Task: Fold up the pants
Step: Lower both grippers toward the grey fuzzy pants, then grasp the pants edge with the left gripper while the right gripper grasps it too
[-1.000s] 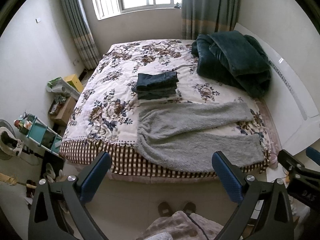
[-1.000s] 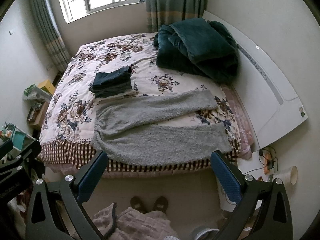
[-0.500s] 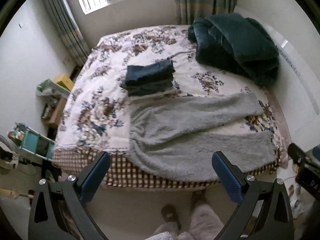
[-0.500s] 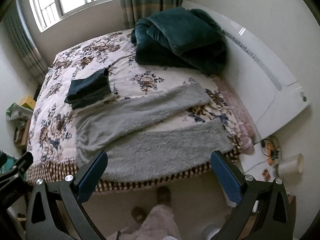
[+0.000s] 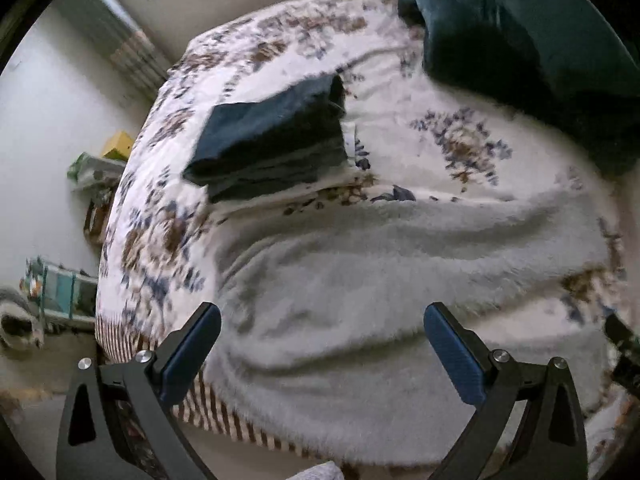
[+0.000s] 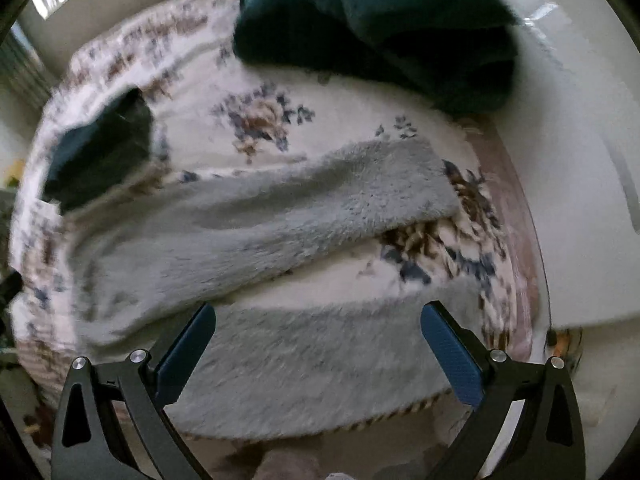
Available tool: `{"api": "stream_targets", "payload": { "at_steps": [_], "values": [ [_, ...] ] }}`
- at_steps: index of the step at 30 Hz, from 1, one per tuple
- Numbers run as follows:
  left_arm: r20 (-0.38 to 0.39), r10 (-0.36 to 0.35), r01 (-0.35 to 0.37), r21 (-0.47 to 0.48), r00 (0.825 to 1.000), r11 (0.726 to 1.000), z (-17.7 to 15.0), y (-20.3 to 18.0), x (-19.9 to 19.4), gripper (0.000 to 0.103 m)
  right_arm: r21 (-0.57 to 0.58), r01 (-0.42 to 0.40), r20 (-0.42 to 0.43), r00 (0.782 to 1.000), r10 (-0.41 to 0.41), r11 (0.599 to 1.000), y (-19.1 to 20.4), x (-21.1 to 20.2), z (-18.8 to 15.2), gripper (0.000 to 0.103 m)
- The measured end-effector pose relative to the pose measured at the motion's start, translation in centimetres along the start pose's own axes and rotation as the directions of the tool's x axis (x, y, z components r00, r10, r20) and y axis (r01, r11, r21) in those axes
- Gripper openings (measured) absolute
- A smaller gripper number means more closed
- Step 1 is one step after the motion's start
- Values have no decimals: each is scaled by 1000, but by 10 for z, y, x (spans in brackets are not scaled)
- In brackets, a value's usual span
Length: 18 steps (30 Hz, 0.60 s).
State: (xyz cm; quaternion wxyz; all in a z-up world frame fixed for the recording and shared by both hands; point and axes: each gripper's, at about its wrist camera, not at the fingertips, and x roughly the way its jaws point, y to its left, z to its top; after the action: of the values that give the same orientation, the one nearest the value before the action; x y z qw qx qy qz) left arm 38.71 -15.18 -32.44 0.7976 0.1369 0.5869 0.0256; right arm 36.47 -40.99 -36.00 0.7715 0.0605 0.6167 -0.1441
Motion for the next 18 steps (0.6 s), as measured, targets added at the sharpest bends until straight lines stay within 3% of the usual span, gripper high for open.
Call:
{"api": "stream_targets", "payload": {
  "at_steps": [3, 7, 10, 11, 12, 13, 15, 16, 17, 18],
  "values": [
    [-41, 24, -21, 67, 999, 997, 31, -28, 74, 103, -71, 42, -58, 997, -46, 997, 4, 80, 44, 103],
    [-132, 21, 4, 180, 991, 984, 59, -68, 178, 103, -225, 87, -127, 985, -118, 971, 23, 182, 91, 103],
    [-186, 41, 12, 276, 982, 961, 66, -94, 235, 103, -370, 105, -180, 967, -182, 923, 47, 260, 122, 103],
    [-211, 48, 20, 307, 976, 951, 68, -103, 256, 102, -436, 110, -193, 958, -212, 893, 57, 286, 129, 103],
    [-241, 53, 33, 339, 969, 940, 69, -111, 276, 100, -553, 107, -218, 939, -267, 826, 72, 328, 138, 103],
    [-263, 42, 56, 356, 964, 933, 70, -116, 288, 99, -553, 107, -218, 939, -267, 826, 72, 328, 138, 103],
    [-290, 42, 78, 389, 956, 918, 72, -124, 313, 93, -651, 107, -225, 918, -326, 752, 87, 367, 146, 103],
    [-299, 30, 96, 396, 954, 913, 73, -127, 319, 89, -671, 95, -235, 913, -332, 736, 88, 378, 148, 103],
    [-307, 10, 118, 395, 952, 911, 75, -128, 322, 80, -672, 52, -281, 905, -320, 739, 92, 399, 156, 103],
    [-318, -25, 152, 381, 948, 912, 77, -128, 323, 64, -664, 35, -299, 903, -308, 747, 92, 405, 159, 102]
  ]
}}
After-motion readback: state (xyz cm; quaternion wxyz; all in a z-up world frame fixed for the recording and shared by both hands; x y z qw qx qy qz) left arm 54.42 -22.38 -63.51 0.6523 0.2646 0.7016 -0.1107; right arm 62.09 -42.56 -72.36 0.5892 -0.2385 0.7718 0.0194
